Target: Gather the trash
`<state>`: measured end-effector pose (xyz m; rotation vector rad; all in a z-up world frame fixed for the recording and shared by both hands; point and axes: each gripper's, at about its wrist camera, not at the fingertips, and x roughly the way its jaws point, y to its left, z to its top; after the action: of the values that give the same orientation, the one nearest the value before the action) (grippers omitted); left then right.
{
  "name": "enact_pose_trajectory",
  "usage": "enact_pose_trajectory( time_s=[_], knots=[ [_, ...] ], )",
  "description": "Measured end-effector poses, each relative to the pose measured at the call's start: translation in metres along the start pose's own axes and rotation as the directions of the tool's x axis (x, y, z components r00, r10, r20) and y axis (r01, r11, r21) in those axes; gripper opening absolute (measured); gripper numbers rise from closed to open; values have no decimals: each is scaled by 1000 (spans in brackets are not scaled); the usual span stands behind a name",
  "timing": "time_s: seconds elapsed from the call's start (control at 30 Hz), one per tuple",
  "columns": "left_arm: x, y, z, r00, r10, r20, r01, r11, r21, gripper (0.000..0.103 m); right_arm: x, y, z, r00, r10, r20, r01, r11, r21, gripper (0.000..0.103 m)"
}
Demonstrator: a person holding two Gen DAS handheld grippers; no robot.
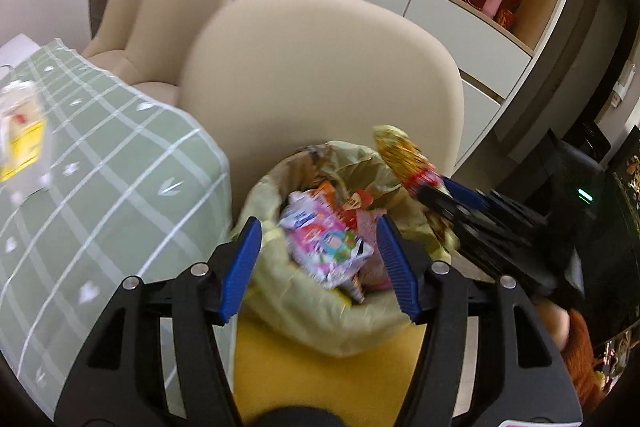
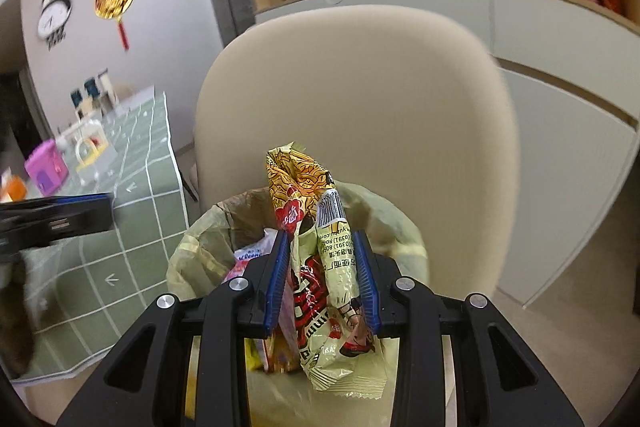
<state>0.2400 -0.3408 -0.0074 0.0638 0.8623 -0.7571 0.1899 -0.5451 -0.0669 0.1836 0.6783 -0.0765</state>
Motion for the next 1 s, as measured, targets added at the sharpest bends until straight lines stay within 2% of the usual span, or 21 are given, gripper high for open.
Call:
enact_pose_trajectory(
  time_s=[0.13, 0.23, 0.3, 0.4, 0.43, 0.57, 0.7, 0.8, 1.0],
  knots=[
    [-33, 12, -17, 999, 44, 27, -44, 999, 5, 57, 27, 13, 2, 999, -30, -40, 29, 999, -41, 31],
    [-56, 22, -33, 996, 81, 37, -81, 997, -10, 57, 39, 15, -3, 998, -3, -63, 2, 1000, -20, 32],
    [-73, 30, -46, 993, 105, 60, -103, 994, -36, 60, 43, 20, -6, 997, -14, -75, 12, 999, -32, 40],
    [-93, 37, -63, 986, 140, 94, -134, 989, -69, 63, 38, 30, -11, 998, -52, -47, 49, 996, -74, 48],
    [-98, 39, -68, 982, 156, 106, -149, 986, -77, 64, 33, 32, -11, 998, -58, -33, 55, 996, -76, 52],
    [-116, 45, -85, 962, 231, 145, -215, 970, -114, 70, 6, 35, -12, 999, -46, 9, 46, 998, -52, 52],
    [-136, 50, -106, 952, 260, 164, -233, 958, -168, 80, -32, 52, -20, 998, -39, 48, 42, 998, -56, 52],
    [-148, 44, -125, 942, 285, 177, -259, 953, -157, 85, -67, 72, -33, 997, 8, 77, -3, 998, -61, 52],
    [-175, 32, -163, 916, 334, 221, -312, 941, -129, 85, -134, 133, -70, 989, 69, 127, -55, 992, -113, 52]
  ],
)
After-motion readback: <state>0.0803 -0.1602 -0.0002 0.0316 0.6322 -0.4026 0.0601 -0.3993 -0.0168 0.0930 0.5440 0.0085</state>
